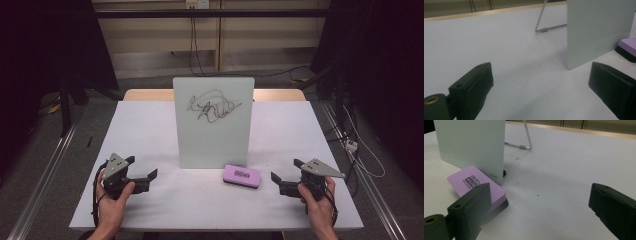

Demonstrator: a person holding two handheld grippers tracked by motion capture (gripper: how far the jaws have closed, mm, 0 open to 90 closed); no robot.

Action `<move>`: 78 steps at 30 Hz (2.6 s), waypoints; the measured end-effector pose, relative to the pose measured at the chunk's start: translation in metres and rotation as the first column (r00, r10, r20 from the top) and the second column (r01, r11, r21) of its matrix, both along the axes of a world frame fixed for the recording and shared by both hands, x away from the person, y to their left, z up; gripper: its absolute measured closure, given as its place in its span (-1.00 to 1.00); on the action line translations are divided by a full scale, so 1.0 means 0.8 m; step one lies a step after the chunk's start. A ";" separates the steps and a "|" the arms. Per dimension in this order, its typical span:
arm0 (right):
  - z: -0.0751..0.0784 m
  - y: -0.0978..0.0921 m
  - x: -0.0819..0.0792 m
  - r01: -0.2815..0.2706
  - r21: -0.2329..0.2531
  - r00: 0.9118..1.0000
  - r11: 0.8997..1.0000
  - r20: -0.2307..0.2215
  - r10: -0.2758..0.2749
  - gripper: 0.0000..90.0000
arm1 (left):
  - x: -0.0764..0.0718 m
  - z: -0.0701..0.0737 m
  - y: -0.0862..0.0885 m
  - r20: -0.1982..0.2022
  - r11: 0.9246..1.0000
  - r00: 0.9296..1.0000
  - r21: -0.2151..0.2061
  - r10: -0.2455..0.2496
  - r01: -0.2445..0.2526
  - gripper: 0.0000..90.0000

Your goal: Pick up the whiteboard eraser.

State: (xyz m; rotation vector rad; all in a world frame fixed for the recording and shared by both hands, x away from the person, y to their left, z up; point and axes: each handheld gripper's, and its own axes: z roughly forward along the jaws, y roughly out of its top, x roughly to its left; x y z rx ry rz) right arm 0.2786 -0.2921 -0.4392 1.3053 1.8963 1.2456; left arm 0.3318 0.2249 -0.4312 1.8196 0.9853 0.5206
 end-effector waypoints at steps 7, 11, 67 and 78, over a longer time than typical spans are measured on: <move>-0.006 -0.003 0.006 -0.016 0.042 0.998 0.999 -0.053 0.019 -0.91 | 0.001 0.000 -0.001 -0.005 1.000 1.000 -0.001 -0.007 0.007 -0.87; -0.005 -0.001 0.006 -0.005 0.021 0.999 1.000 -0.051 0.006 -0.88 | 0.002 0.000 0.000 -0.008 1.000 1.000 0.004 -0.005 0.005 -0.87; 0.037 0.097 0.086 -0.543 -0.163 0.825 0.824 -0.286 0.487 -0.60 | 0.002 -0.004 -0.006 -0.005 0.998 0.999 0.050 -0.037 0.037 -0.88; 0.026 0.124 0.093 -0.645 -0.271 0.752 0.715 -0.395 0.528 -0.40 | 0.003 -0.004 -0.008 -0.011 0.998 0.999 0.049 -0.044 0.045 -0.88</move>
